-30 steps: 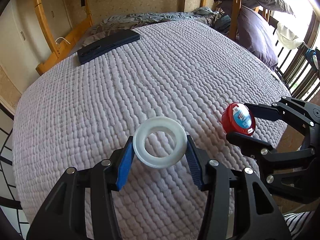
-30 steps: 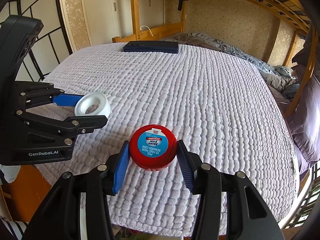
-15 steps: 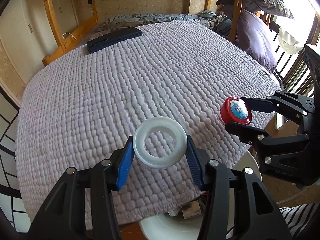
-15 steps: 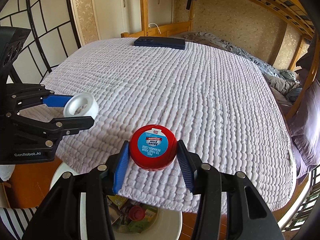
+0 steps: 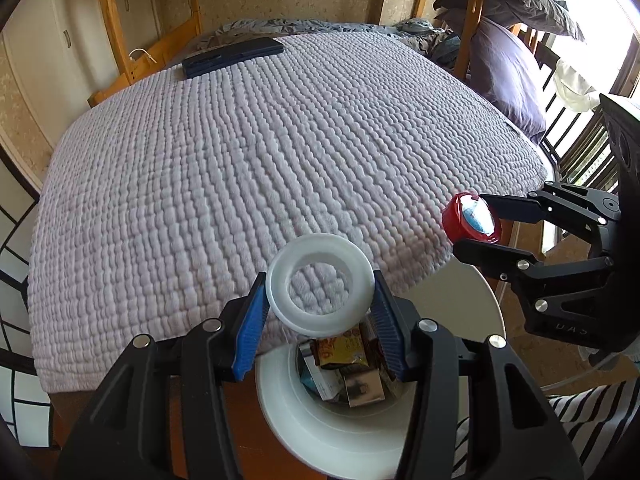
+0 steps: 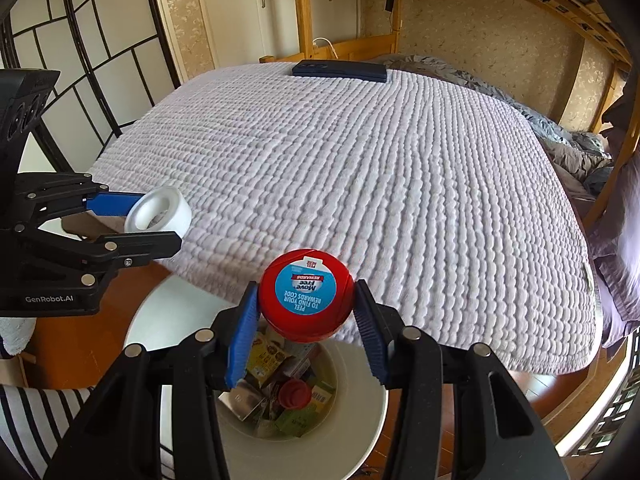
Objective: Collect trash
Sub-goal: 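Carry the tape ring and red tin in both tools over the white bin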
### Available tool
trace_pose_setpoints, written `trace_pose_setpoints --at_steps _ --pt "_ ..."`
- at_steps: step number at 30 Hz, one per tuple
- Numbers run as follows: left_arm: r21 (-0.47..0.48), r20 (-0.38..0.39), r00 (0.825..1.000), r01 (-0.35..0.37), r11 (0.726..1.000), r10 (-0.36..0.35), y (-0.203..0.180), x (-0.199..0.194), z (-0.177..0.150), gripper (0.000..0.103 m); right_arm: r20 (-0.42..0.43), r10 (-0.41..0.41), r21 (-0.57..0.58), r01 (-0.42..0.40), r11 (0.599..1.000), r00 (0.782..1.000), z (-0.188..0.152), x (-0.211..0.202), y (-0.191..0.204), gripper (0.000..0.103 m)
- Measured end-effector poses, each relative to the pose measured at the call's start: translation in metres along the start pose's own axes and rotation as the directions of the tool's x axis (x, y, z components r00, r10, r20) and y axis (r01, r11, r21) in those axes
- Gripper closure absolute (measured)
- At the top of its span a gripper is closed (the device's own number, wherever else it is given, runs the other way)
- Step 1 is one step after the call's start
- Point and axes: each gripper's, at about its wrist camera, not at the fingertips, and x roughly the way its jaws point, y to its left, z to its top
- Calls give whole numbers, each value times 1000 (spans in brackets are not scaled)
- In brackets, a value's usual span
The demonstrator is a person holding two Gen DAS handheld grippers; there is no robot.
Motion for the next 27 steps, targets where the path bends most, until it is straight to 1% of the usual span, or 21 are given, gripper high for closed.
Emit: trace_pose_setpoints --at_steps 12,27 --pt "19 -27 999 17 1000 -16 -13 -6 -22 51 -39 45 -29 -46 999 998 -23 -13 14 56" --pt "52 -85 995 61 997 -56 -32 1 -45 51 -87 81 -29 -84 996 993 -46 -9 27 56"
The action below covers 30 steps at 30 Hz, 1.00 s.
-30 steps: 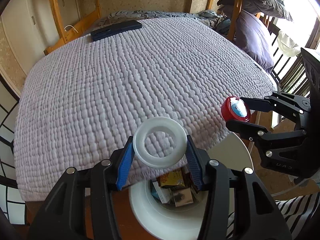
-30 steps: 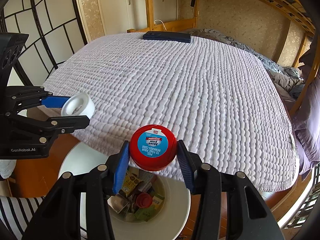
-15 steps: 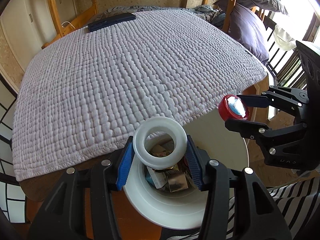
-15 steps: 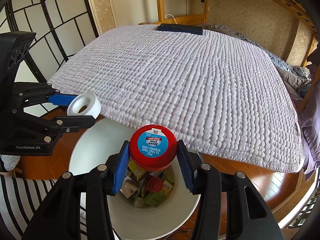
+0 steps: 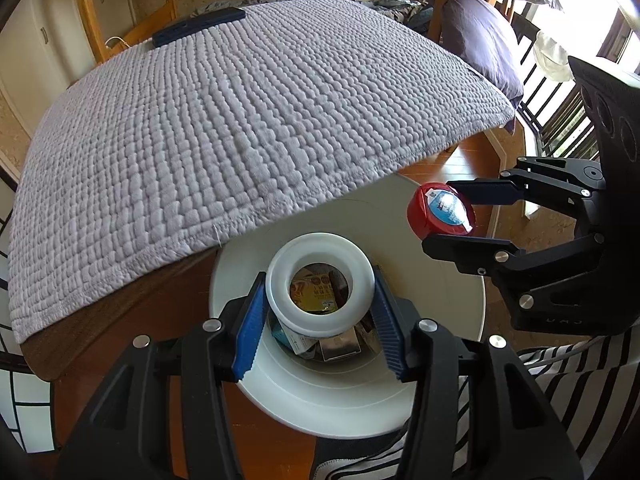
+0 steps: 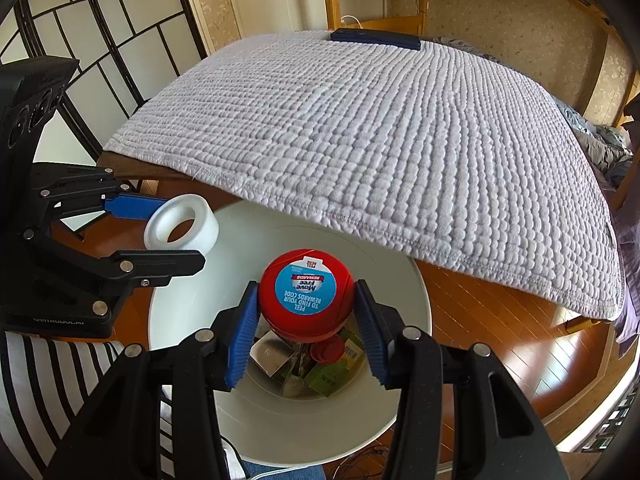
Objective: Collect trash
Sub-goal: 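Carry the tape ring and red tin in both tools over the white bin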
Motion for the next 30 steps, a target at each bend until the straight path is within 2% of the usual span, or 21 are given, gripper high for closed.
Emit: trace_pose_setpoints --at_steps 12,30 --pt "-4 -45 999 -6 1000 6 -3 15 -7 51 -37 7 8 -7 1000 999 -16 11 -5 56" --pt "-5 -100 995 -12 1000 11 -10 37 -21 51 -78 14 5 -14 1000 997 -22 29 -9 56"
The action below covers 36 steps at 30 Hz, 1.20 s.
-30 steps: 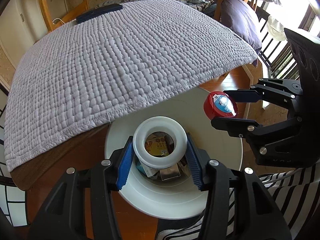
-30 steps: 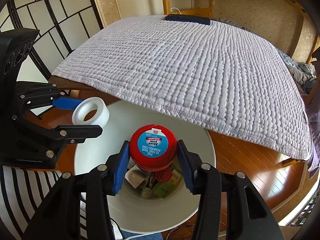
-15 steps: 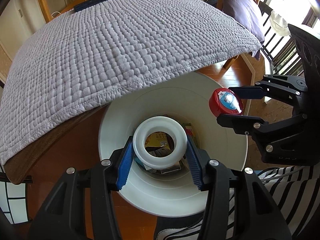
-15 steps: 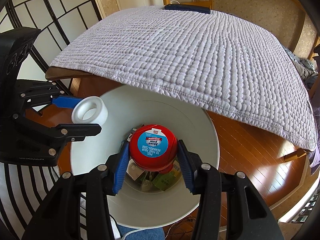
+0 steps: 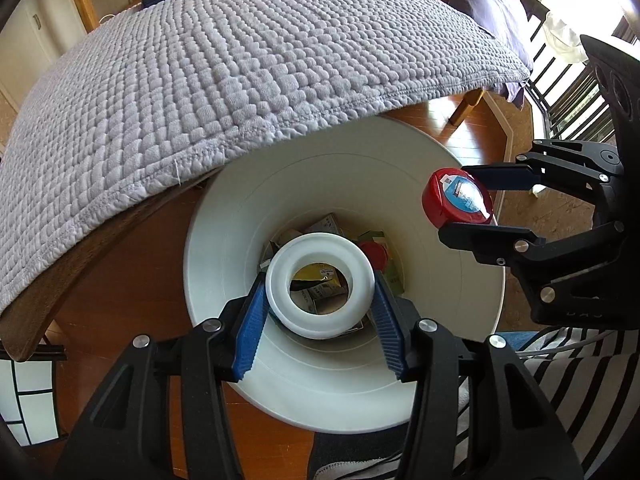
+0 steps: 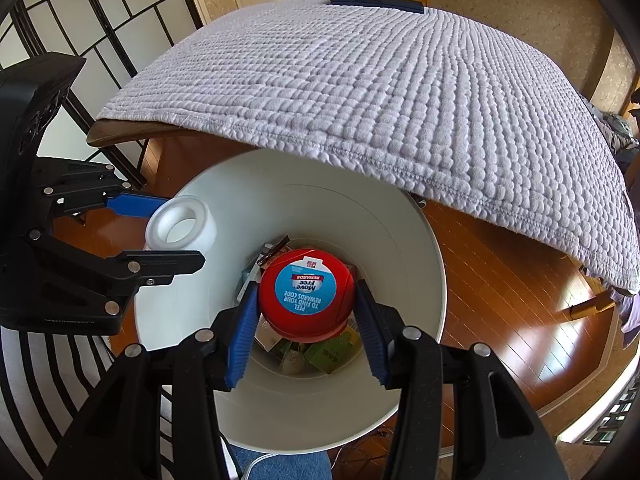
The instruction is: Collect trash
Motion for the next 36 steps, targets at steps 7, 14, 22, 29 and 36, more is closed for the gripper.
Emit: trace_pose_setpoints --at_steps 7,14,22,29,36 --pt "8 -16 1000 -5 1000 5 0 11 -3 51 -11 0 -1 0 1000 1000 -1 9 1 56" --pt "12 -30 999 -9 1000 9 -5 22 -6 51 -18 -3 1 3 1000 1000 -7 20 4 56" --pt "36 -34 999 -19 999 20 -8 31 -6 43 -20 -5 4 5 1000 1000 -8 31 8 48" --pt "24 -29 999 -24 999 24 1 25 1 39 -6 -12 32 12 999 1000 -8 29 1 46" --pt "22 31 999 -30 999 30 10 -4 11 39 30 -26 18 25 1000 999 2 10 -7 46"
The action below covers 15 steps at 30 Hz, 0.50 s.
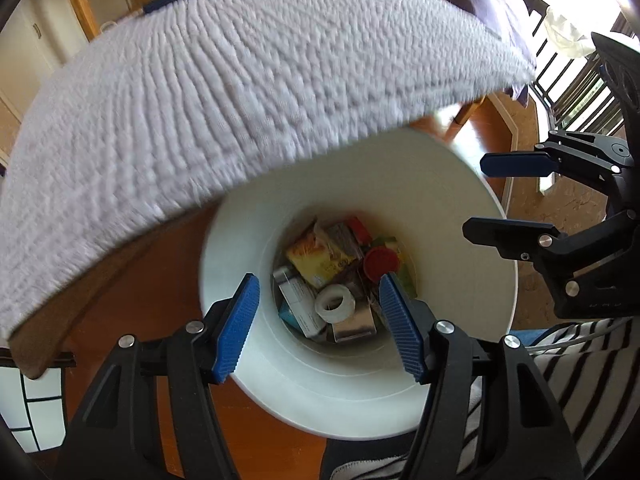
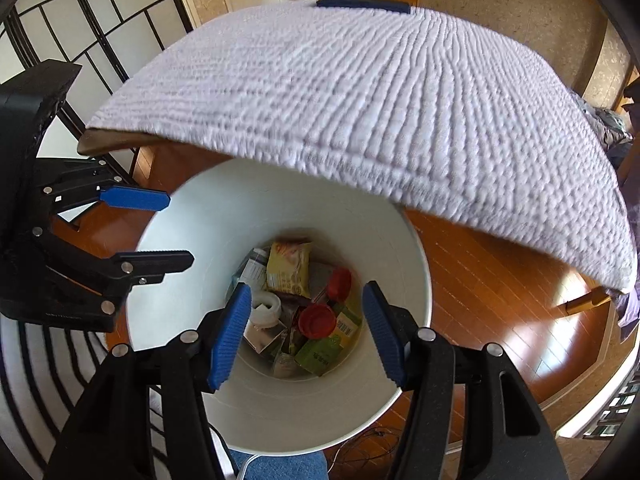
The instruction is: Collect trash
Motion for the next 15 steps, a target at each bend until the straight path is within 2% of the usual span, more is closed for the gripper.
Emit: trace_pose_setpoints --at_steps 4,8,10,15 --pt "-38 128 992 7 999 -2 19 -43 24 39 100 -31 -6 32 999 994 22 -32 -15 46" --pt "-100 252 965 -45 994 69 51 -75 53 35 204 -106 26 103 994 973 56 -57 -47 45" --pt "-136 292 947 -95 986 132 72 -84 70 34 240 -150 52 142 989 959 75 -64 -69 45" --pt "-230 324 915 -170 958 240 111 -89 101 34 289 -229 110 205 972 929 117 -71 -121 44"
